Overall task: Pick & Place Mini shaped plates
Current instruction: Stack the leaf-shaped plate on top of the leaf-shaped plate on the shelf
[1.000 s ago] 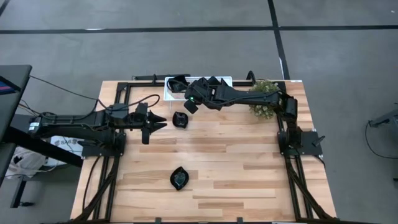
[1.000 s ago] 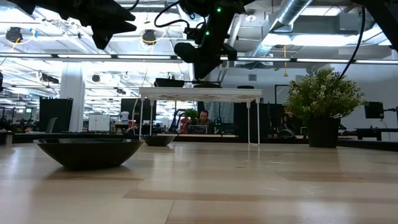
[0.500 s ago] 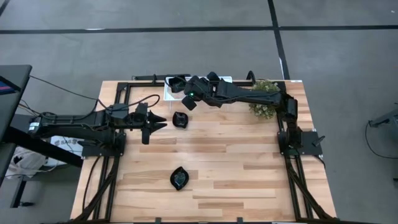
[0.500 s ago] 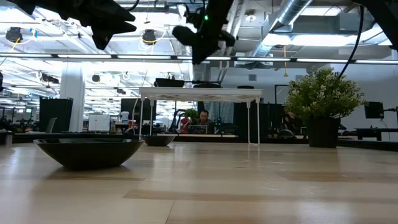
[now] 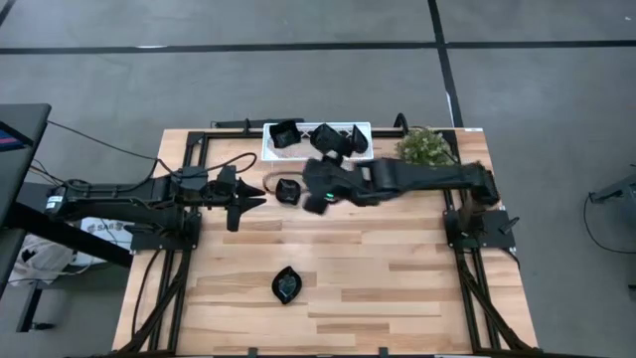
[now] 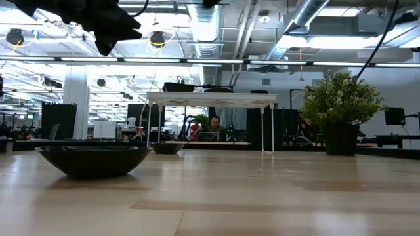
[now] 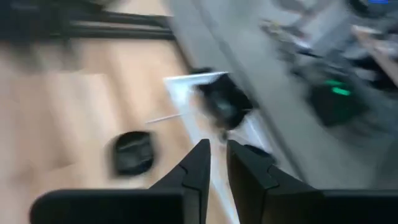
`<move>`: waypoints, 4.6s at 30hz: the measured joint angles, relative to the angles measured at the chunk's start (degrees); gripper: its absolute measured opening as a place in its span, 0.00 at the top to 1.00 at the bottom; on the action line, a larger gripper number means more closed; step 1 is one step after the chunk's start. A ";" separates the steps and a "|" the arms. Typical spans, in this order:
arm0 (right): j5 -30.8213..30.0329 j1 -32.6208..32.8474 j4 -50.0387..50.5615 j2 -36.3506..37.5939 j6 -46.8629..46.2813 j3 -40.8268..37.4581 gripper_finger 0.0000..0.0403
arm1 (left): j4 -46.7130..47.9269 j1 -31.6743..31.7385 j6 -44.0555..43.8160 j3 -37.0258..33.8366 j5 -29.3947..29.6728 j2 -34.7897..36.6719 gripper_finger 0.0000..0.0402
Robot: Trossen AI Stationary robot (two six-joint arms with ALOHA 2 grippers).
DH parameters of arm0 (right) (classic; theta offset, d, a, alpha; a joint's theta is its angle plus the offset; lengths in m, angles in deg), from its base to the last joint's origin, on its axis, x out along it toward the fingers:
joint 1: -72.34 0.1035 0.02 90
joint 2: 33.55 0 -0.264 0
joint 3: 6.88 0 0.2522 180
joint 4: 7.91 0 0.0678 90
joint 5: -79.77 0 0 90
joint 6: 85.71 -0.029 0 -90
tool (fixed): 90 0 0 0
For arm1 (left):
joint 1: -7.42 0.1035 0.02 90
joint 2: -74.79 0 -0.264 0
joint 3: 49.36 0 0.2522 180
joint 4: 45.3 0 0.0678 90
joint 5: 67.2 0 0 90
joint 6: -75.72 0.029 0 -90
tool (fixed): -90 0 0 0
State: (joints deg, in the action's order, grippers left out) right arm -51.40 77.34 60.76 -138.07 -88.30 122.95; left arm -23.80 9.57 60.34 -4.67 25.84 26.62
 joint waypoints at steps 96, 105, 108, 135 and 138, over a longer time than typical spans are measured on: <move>11.10 12.45 -13.31 33.28 -12.50 -51.76 0.98 | -19.35 -0.48 27.58 -0.95 16.46 -50.98 0.56; 11.12 12.49 -13.30 33.28 -12.50 -51.76 0.98 | -20.71 -0.22 26.84 -0.94 20.12 -51.93 0.56; 11.11 12.47 -13.30 33.28 -12.49 -51.76 0.98 | -20.73 0.18 26.80 -0.93 20.81 -51.93 0.56; 11.12 12.49 -13.30 33.28 -14.22 -51.76 0.98 | -22.56 -4.08 22.07 -0.87 13.77 -51.78 0.98; 10.96 12.27 -13.28 33.28 -16.96 -51.76 0.98 | -22.83 -6.05 21.92 -0.87 13.62 -51.80 0.98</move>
State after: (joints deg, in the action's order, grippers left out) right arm -40.44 89.61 47.48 -104.80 -105.26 71.20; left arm -46.62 3.51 82.27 -5.54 39.46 -25.18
